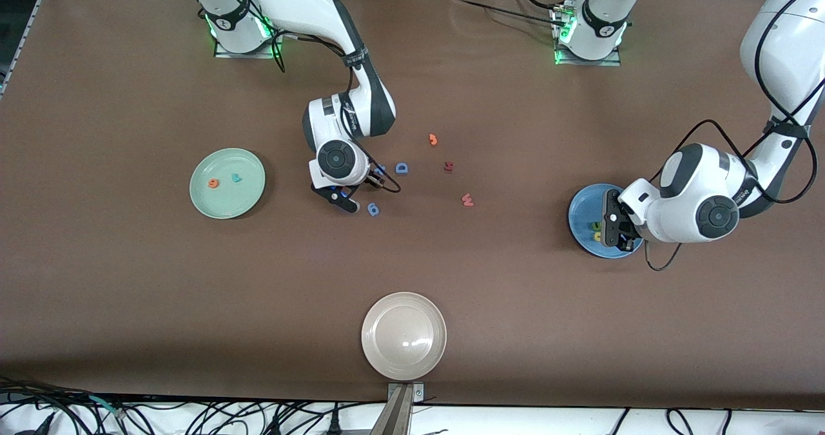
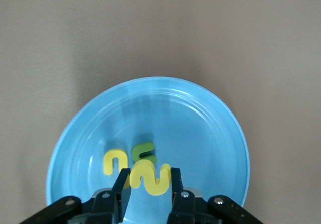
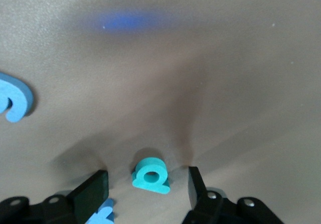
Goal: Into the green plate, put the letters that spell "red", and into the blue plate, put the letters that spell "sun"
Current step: 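Drop the 2 with the left gripper while the right gripper grasps the q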
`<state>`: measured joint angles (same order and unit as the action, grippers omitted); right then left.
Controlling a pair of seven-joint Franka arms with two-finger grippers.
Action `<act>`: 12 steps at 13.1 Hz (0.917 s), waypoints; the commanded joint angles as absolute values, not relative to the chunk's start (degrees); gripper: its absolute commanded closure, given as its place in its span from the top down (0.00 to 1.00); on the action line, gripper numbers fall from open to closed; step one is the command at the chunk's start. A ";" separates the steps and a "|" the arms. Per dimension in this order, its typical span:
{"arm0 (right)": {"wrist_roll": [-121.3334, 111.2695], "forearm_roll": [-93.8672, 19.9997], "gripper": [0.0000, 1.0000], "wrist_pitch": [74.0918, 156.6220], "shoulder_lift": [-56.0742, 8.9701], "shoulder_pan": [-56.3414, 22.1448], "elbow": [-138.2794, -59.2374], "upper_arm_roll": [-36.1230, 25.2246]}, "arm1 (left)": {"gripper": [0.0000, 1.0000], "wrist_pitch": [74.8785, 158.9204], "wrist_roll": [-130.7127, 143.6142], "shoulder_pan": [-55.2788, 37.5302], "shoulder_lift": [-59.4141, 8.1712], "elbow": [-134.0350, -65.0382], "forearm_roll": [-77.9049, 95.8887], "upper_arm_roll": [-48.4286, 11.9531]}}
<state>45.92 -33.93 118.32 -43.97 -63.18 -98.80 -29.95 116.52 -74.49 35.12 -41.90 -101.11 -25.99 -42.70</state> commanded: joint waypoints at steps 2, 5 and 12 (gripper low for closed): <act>45.44 -33.49 0.73 120.23 -44.30 -64.16 -100.28 -30.67 | 0.12 115.49 -76.20 35.51 -41.39 -101.78 -23.91 -43.42; 45.26 -33.40 0.69 120.06 -44.12 -64.07 -100.64 -30.85 | 0.12 115.58 -76.03 35.33 -41.57 -101.69 -23.99 -43.24; 45.26 -33.49 0.34 119.53 -43.77 -64.07 -100.63 -31.46 | 0.12 115.58 -75.67 35.25 -41.92 -101.69 -24.08 -43.24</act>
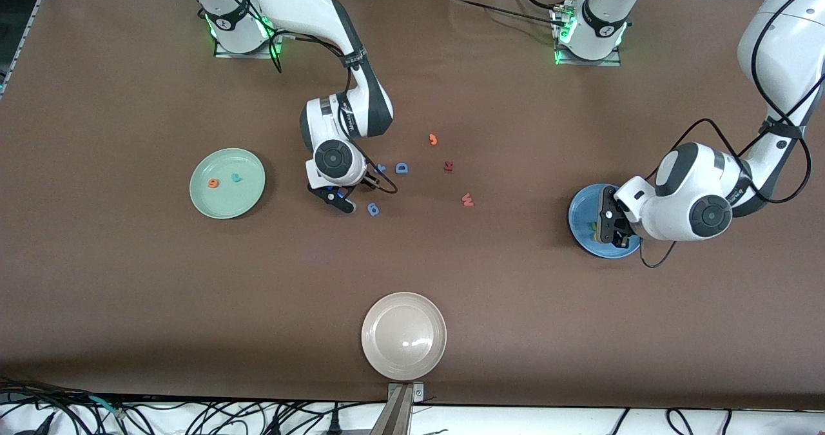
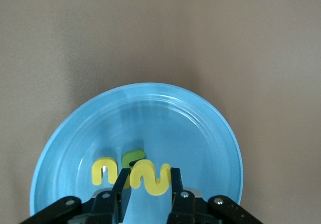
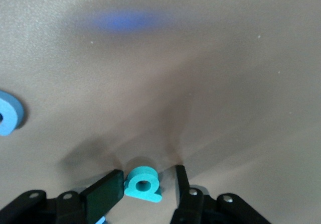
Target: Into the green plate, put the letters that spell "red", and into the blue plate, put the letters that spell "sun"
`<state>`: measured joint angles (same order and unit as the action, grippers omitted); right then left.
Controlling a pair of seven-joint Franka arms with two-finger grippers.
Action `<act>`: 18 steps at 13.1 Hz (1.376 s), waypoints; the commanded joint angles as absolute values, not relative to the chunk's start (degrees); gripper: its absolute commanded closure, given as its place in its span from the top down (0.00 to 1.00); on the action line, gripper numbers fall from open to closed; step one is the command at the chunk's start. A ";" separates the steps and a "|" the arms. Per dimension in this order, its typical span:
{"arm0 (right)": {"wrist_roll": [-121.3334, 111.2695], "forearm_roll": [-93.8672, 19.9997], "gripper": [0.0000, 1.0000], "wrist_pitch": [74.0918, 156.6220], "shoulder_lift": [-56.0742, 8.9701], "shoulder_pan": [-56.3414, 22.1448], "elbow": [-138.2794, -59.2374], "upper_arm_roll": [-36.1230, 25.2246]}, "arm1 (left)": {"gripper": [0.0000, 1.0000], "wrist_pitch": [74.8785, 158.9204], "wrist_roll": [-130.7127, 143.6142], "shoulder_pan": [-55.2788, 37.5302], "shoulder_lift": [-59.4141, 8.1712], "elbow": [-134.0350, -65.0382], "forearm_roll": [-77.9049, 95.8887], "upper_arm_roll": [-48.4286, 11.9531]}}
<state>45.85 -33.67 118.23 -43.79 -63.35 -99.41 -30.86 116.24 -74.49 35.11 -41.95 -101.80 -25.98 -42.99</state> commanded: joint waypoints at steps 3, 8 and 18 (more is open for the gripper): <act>45.26 -33.49 0.05 119.53 -43.68 -64.07 -100.55 -31.55 | 0.12 115.66 -75.67 35.16 -41.92 -101.69 -24.70 -43.07; 42.03 -33.40 0.00 116.30 -41.84 -64.07 -99.67 -35.84 | 0.12 115.66 -75.59 34.98 -41.92 -101.69 -24.70 -43.07; 29.53 -34.01 0.00 103.71 -40.78 -64.42 -96.06 -48.25 | 0.12 115.66 -75.59 34.98 -42.28 -101.69 -24.70 -42.98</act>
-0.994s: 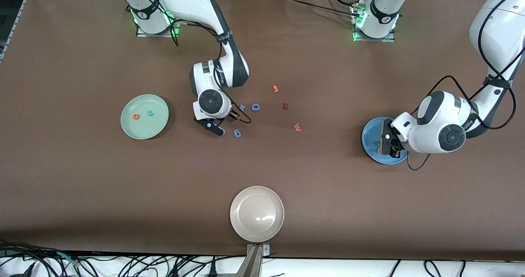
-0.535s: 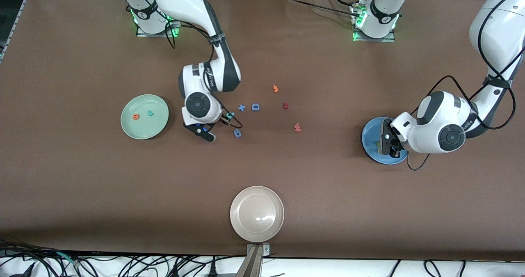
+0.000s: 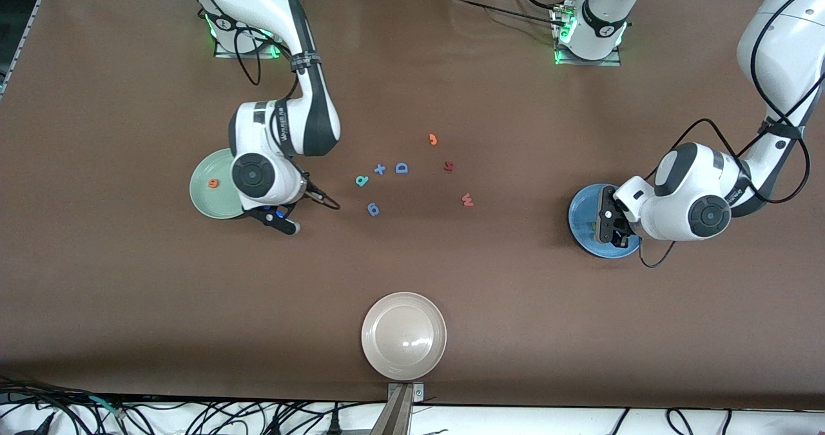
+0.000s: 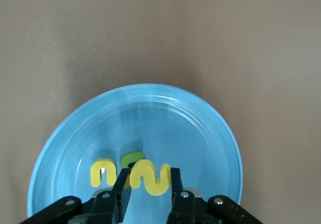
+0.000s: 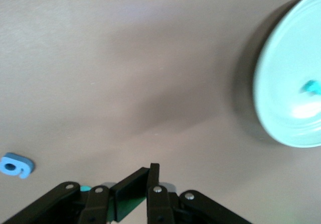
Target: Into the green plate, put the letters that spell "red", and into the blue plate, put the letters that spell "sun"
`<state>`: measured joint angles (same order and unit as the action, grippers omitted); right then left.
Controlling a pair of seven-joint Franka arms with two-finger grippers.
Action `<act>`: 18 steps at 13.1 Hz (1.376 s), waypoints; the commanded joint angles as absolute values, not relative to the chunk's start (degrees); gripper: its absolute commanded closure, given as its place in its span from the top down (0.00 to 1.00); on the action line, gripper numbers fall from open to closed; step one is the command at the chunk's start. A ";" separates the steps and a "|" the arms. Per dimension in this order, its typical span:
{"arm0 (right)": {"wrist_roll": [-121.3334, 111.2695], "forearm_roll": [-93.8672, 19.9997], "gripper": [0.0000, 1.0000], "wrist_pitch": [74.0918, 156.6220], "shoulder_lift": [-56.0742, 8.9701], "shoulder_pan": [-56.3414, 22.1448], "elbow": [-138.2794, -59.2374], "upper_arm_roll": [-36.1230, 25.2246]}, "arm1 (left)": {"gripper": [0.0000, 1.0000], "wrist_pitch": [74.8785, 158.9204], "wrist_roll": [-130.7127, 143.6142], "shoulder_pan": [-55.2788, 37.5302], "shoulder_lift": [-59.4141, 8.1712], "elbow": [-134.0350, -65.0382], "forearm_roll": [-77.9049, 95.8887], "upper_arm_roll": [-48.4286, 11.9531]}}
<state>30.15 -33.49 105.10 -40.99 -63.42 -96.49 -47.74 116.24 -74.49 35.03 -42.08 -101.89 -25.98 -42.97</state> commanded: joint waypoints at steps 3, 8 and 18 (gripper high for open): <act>29.71 -34.63 0.00 103.89 -40.87 -65.30 -95.28 -48.16 | 0.12 115.66 -75.67 34.98 -42.89 -101.69 -24.70 -42.45; 31.72 -36.56 0.98 103.97 -41.22 -65.65 -93.08 -47.38 | 0.13 115.58 -75.59 34.98 -43.42 -101.78 -24.70 -42.45; 38.67 -37.09 0.96 113.55 -44.55 -65.65 -93.60 -38.24 | 1.00 113.64 -76.03 34.98 -42.98 -100.99 -23.99 -42.71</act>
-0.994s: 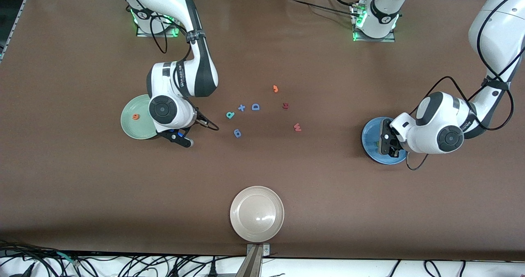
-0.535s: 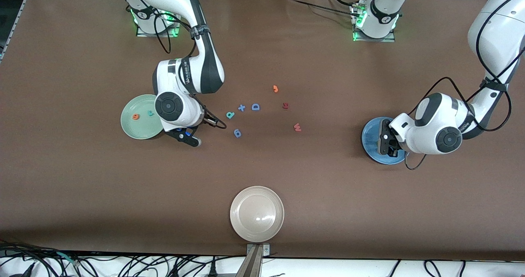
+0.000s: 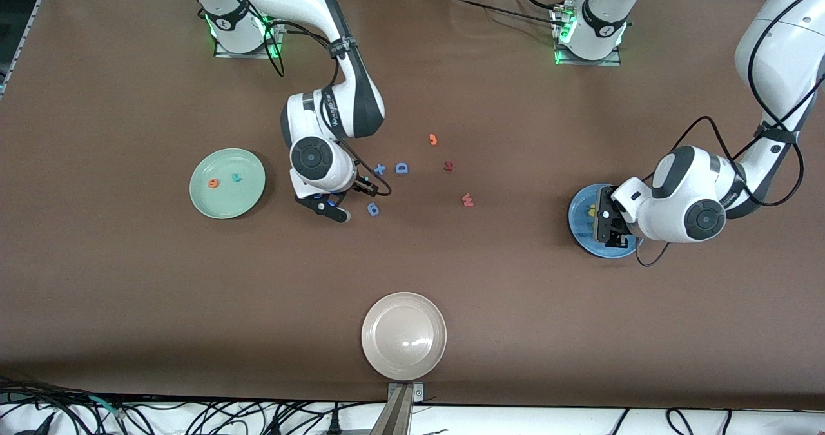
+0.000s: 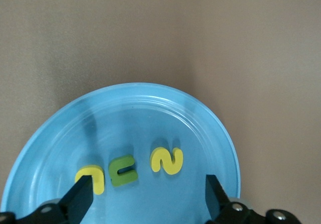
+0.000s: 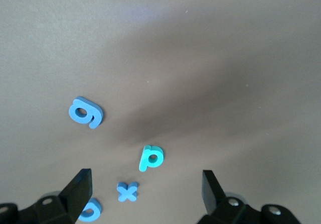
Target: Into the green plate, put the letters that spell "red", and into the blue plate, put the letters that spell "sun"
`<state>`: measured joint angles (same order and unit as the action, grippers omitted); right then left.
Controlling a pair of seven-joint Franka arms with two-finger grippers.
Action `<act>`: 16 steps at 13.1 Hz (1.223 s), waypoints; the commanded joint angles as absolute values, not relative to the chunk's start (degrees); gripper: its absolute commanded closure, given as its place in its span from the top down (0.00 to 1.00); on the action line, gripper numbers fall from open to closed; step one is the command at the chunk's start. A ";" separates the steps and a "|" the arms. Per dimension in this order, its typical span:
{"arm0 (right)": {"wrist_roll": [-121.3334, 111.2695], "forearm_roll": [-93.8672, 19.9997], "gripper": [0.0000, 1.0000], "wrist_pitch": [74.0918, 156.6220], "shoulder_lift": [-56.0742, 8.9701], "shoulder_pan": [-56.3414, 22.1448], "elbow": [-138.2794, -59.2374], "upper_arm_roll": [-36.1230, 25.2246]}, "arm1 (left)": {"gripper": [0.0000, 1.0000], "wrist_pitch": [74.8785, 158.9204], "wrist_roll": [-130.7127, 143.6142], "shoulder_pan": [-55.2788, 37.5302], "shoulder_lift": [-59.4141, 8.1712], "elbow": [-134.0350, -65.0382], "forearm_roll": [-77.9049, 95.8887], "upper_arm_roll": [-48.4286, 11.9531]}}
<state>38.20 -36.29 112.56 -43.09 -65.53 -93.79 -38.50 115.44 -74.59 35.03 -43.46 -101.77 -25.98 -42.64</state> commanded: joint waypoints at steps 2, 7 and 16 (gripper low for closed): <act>38.67 -37.18 0.96 113.64 -45.70 -65.65 -93.60 -37.10 | 1.00 113.56 -75.76 34.98 -42.80 -100.55 -23.91 -42.89; 38.76 -37.27 0.93 115.22 -47.72 -65.48 -94.04 -35.16 | 1.00 107.00 -67.62 31.57 -41.04 -95.48 -20.57 -45.35; 38.06 -37.27 0.22 114.52 -47.46 -65.13 -94.75 -35.16 | 1.00 92.12 -49.14 26.90 -38.07 -83.85 -16.44 -45.79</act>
